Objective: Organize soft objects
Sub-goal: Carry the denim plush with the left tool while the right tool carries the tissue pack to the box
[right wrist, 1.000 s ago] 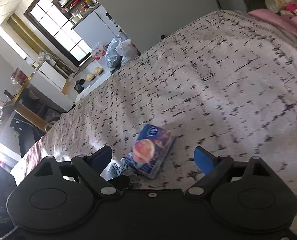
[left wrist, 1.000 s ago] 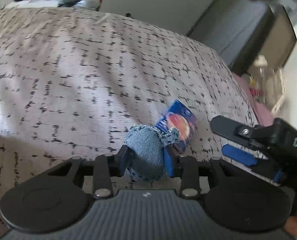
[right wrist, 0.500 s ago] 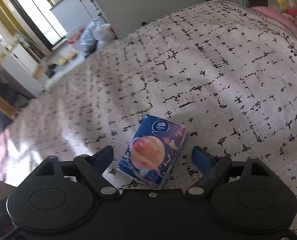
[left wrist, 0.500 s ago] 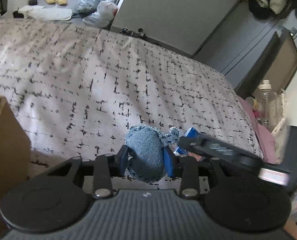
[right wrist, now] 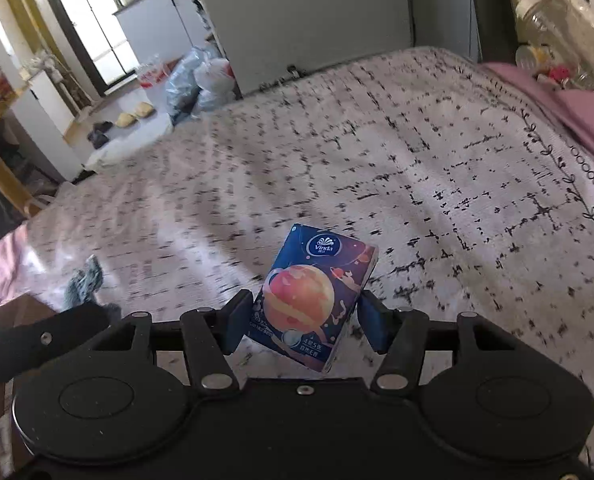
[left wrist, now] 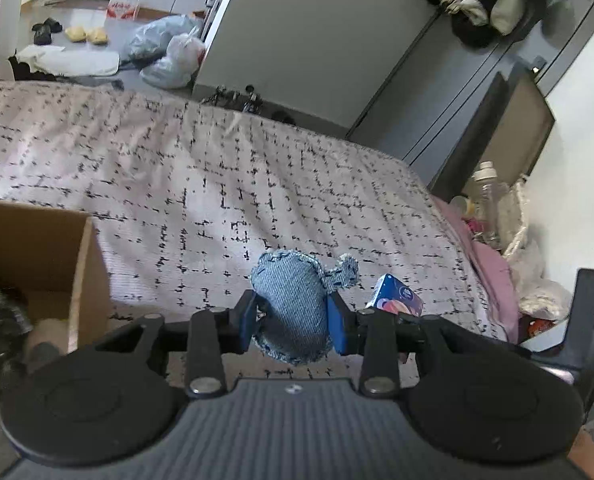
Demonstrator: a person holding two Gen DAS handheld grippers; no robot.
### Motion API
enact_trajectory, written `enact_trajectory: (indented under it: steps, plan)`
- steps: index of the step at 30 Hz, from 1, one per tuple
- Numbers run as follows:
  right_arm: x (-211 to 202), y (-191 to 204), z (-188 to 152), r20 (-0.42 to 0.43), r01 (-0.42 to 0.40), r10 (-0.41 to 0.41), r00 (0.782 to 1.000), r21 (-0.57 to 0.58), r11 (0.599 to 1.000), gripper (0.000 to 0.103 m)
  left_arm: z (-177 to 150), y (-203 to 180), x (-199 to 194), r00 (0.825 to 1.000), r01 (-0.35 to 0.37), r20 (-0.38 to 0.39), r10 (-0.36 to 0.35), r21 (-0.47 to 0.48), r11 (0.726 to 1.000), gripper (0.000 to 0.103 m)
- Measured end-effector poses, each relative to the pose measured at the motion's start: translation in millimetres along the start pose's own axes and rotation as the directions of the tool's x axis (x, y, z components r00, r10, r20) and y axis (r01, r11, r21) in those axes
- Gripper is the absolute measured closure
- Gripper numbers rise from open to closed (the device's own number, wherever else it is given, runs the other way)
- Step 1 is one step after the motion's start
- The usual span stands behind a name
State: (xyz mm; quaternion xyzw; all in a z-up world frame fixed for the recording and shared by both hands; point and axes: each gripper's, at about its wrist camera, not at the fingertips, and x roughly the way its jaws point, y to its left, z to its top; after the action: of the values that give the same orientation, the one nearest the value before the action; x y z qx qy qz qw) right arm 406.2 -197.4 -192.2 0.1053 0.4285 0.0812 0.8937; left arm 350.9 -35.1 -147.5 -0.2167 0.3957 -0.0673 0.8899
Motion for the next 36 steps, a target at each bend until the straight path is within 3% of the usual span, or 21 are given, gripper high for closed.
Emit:
enact_trajectory:
  steps: [15,22,36]
  plan:
    - [-93.2,37.9,-27.3,0.095,-0.08,0.084,0.992,-0.052,0.995,0.047,-24.5,13.8,-109.2,0.994,-0.046,0.101,0.044,0.017,0.999,0.067]
    - [-117.0,54.6,-40.4,0.116,-0.125,0.131,0.985,-0.056,0.991,0.047,-22.6,24.3,-158.7,0.981,-0.097,0.169,0.092,0.024,0.995,0.067]
    - [-136.6,97.1,-51.1,0.149,-0.194,0.209,0.966,-0.114,0.974,0.047,-19.8,59.1,-198.0,0.968,-0.159,0.198,0.152,0.02,0.987,0.067]
